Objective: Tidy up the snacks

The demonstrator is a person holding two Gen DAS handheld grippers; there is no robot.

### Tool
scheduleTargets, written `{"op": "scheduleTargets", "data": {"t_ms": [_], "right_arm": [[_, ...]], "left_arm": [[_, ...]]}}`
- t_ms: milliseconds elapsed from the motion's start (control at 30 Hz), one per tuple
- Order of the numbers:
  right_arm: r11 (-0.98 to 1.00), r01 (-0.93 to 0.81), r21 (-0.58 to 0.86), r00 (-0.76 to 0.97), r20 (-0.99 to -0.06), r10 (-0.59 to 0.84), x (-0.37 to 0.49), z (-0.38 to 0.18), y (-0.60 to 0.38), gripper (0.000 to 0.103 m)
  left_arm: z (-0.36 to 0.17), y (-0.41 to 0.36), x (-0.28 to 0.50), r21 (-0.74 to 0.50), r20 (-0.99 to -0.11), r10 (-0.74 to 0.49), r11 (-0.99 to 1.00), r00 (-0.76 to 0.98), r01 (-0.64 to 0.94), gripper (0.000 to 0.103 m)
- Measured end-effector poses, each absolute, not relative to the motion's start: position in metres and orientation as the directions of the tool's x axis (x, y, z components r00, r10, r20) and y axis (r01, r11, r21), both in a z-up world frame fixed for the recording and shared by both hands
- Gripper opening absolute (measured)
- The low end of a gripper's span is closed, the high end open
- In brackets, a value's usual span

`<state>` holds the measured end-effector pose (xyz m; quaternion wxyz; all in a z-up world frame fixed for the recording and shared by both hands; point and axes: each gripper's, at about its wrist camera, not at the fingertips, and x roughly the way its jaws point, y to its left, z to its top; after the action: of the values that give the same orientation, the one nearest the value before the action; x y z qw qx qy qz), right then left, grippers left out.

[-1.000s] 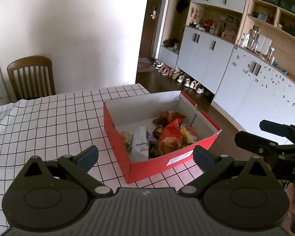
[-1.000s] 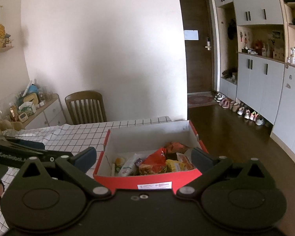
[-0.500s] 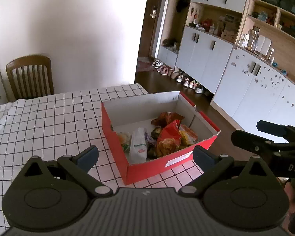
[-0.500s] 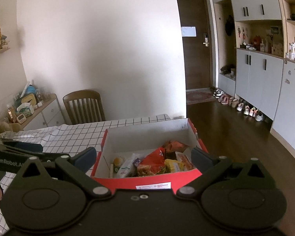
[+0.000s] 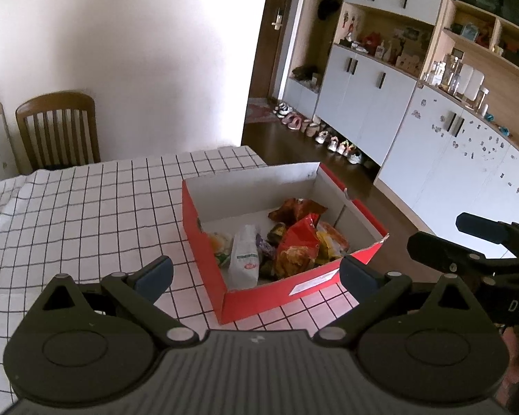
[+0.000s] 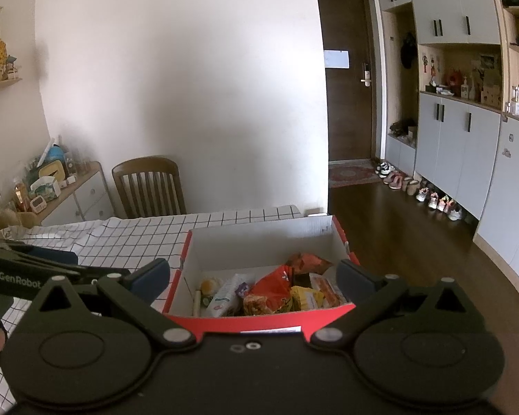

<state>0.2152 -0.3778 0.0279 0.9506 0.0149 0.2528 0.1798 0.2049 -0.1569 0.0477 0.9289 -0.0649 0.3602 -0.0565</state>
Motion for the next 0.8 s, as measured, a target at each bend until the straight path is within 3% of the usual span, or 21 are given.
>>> {"op": "scheduleTargets", "data": {"t_ms": [800], "right_arm": [[0.949, -0.298, 0.099, 0.82, -0.483, 0.308, 0.2, 0.041, -0.393, 0.103]], "left_arm": [[0.052, -0.179, 0.207, -0.213, -0.682, -0.208, 0.974, 0.701, 0.082, 0.103]]}}
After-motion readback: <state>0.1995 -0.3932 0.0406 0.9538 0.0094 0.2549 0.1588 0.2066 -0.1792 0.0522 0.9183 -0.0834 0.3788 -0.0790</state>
